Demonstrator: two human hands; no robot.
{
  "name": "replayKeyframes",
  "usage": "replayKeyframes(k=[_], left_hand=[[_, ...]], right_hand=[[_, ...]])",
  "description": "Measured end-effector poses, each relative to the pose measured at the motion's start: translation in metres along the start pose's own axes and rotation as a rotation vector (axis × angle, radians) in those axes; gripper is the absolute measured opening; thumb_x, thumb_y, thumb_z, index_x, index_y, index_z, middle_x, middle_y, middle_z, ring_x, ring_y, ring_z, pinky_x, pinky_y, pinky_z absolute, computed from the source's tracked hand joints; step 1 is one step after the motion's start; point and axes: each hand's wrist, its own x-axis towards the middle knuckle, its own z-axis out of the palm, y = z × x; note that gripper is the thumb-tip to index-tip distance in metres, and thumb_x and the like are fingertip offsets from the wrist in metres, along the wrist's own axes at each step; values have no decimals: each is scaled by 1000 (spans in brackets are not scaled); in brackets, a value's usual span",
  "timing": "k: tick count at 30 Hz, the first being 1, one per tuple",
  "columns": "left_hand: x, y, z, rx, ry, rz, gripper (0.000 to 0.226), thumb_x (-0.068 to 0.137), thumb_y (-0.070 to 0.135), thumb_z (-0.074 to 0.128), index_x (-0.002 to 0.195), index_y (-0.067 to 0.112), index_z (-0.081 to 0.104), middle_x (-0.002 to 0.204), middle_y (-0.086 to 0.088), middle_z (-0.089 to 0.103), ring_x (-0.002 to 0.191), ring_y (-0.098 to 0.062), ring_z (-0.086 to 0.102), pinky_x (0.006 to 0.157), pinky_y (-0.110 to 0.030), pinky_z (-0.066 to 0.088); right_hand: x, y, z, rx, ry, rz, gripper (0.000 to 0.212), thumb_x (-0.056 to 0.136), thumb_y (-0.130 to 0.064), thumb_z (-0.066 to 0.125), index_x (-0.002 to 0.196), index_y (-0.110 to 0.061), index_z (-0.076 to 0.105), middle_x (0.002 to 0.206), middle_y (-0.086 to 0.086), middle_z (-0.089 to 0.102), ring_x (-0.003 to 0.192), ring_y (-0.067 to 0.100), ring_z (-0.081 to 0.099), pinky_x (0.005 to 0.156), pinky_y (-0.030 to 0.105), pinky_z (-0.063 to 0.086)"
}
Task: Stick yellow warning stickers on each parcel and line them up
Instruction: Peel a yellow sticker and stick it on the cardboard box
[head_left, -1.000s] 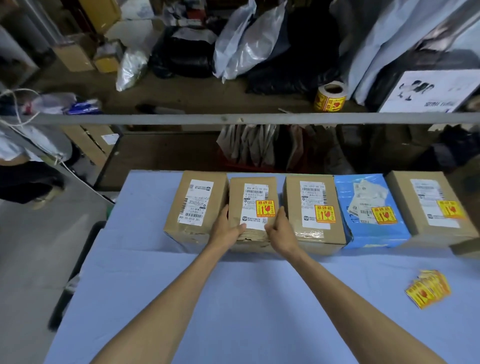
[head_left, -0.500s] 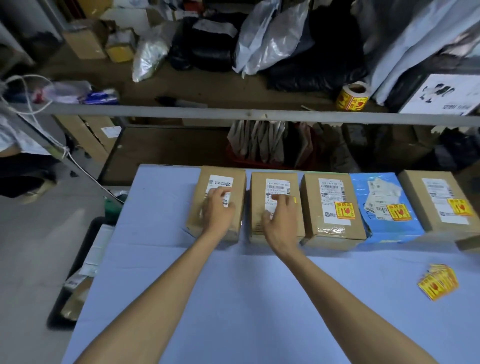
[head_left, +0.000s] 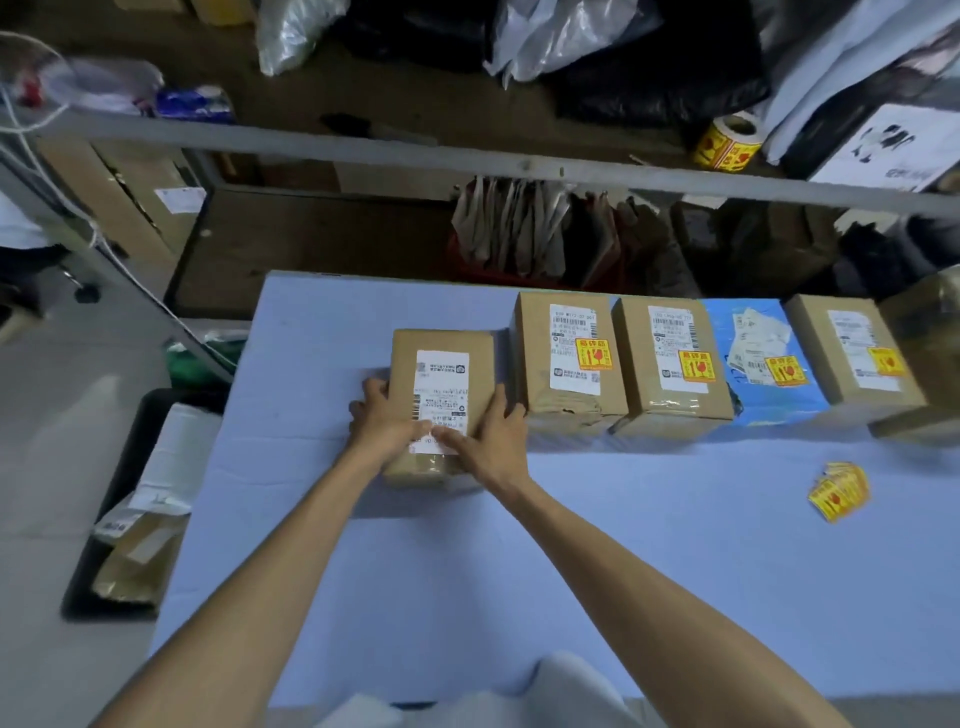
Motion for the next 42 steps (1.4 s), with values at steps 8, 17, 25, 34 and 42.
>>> replayKeyframes(k=[8,17,25,34,42], left_hand=[[-68,-39,5,-333,-62,119,83,77,-2,73,144,20,30,132,-2,56,120,-20,54,105,-40,43],[-178,-58,80,-174,17,88,77,83,11,69,145,32,29,125,7,61,110,-18,58,92,-27,44],[-194,11,204,-139,-197,201,74,78,9,72,138,34,36,125,8,62,113,-19,59,99,-38,47],[-178,73,288,-162,-355,242,90,75,11,77,148,30,27,139,5,53,123,-19,52,106,-43,43],[-183,103,332,-177,-352,238,93,76,6,77,150,28,25,143,3,48,125,-18,49,103,-35,43]], right_hand=[[-39,44,5,274,-108,-110,81,57,-51,79,124,-34,37,121,-1,59,114,19,56,92,48,51],[-124,123,-48,328,-203,-113,74,79,-21,73,142,-29,35,113,-9,60,103,14,61,93,37,51],[-129,218,-156,416,-7,64,72,78,-15,72,141,-25,38,124,-7,64,107,14,63,92,38,54],[-99,264,-236,418,124,191,82,70,-26,70,143,-28,33,131,-5,59,115,17,60,94,40,53],[-85,297,-276,444,214,183,64,82,-18,71,136,-30,38,125,2,59,105,18,61,89,42,55]])
